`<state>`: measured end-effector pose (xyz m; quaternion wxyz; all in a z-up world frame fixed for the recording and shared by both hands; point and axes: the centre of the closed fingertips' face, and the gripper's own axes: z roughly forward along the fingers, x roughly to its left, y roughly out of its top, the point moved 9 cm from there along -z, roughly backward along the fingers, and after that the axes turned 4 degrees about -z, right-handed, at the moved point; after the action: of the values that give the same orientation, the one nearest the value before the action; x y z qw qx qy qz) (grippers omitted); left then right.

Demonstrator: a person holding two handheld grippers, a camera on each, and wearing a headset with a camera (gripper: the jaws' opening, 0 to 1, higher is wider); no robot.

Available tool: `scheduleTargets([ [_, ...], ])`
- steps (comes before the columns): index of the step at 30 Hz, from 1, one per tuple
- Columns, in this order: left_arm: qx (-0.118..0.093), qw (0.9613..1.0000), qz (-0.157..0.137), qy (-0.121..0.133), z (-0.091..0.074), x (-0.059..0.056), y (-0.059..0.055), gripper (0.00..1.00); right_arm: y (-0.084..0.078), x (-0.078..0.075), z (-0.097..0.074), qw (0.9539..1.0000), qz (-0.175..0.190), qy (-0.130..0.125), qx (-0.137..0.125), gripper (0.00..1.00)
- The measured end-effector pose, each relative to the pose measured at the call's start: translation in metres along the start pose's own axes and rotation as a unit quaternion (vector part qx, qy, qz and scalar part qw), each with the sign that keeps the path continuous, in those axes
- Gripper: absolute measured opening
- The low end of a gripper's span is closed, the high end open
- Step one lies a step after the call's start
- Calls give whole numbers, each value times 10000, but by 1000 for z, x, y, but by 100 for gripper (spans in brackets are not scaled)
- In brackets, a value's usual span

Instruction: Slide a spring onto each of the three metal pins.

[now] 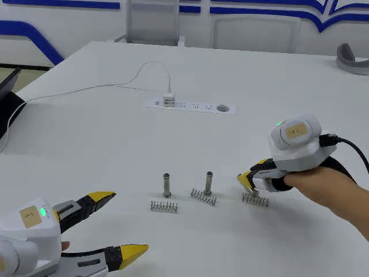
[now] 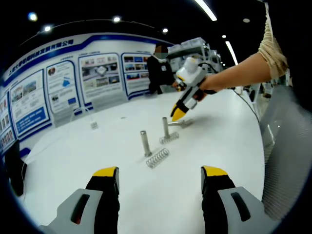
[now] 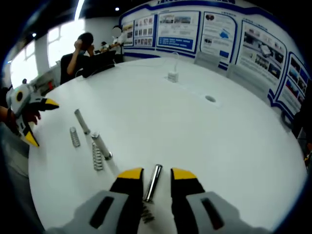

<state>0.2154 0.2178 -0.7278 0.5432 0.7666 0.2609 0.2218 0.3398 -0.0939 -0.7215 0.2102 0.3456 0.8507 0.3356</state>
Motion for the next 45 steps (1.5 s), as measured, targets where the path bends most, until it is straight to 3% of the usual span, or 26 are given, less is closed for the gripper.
scheduleTargets([
  [25, 38, 10000, -28, 29, -3, 1, -2, 67, -3, -1, 21, 9988, 298, 50, 385, 14],
  [45, 58, 10000, -56, 34, -2, 1, -3, 65, 3, -3, 21, 9958, 610, 96, 673, 9],
])
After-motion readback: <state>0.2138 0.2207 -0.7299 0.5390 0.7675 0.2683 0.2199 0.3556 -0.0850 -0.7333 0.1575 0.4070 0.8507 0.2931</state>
